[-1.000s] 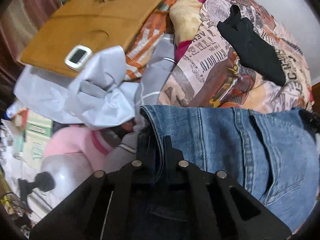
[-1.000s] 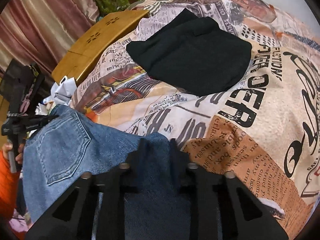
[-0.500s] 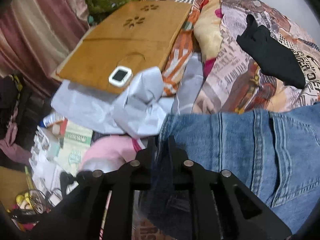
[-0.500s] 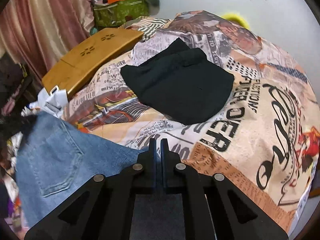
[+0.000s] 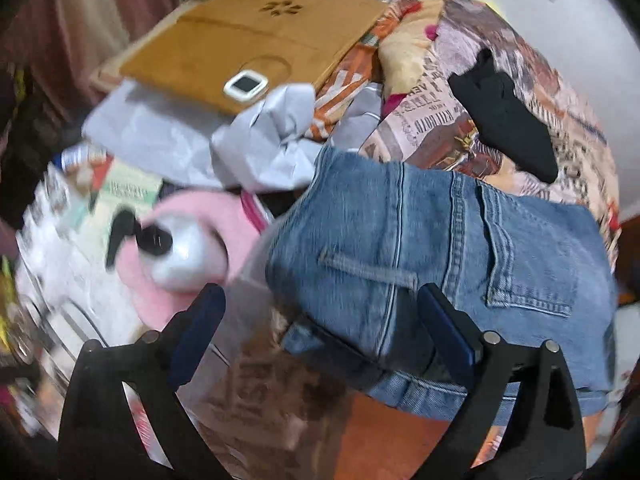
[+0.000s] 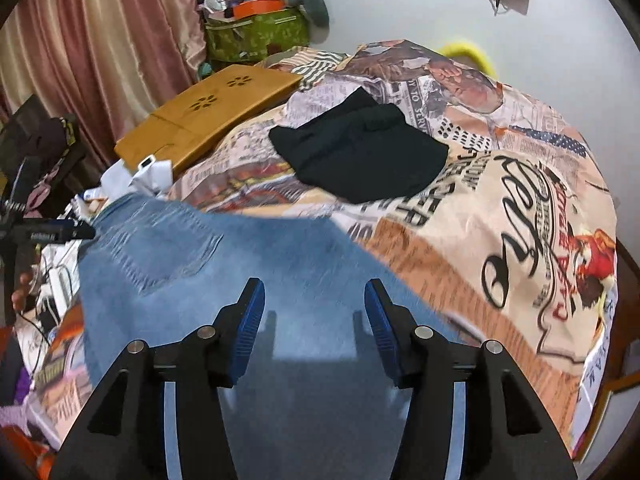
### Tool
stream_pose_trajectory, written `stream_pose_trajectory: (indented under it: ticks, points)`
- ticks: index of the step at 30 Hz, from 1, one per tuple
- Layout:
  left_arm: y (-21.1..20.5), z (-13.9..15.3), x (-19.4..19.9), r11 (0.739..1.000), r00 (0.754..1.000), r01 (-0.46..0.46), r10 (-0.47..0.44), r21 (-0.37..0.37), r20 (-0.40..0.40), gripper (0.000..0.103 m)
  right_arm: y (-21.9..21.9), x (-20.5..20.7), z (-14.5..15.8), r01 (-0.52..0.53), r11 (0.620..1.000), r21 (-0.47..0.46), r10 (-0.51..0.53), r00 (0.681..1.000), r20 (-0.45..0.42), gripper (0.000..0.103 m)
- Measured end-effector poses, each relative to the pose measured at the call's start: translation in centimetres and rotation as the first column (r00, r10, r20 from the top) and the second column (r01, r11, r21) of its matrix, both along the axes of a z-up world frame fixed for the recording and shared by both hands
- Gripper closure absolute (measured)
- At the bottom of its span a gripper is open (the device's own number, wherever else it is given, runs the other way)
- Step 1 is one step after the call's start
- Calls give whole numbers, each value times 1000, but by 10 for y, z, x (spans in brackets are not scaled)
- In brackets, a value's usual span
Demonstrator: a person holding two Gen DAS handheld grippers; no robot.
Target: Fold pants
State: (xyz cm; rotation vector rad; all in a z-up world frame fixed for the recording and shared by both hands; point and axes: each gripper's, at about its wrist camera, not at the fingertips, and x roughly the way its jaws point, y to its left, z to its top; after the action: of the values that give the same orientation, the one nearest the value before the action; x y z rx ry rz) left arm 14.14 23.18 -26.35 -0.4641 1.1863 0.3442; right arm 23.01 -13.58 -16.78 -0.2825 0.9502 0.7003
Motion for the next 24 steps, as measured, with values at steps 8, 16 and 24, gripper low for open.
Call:
stream_pose_trajectory:
  ticks: [8, 16, 24]
  points:
    - [-17, -12, -15, 980, 1000, -7, 10, -199, 11, 6, -27, -37, -22, 7, 999, -38, -8, 1000, -28, 55]
    - [-39, -28, 13, 951, 999, 39, -36, -308, 17, 23, -50, -55, -32, 56, 998, 10, -55, 997, -61, 46]
    - [-61, 20, 16, 994, 989, 111, -113, 22, 93, 78, -56, -61, -33, 63, 997, 33, -60, 995, -74, 45]
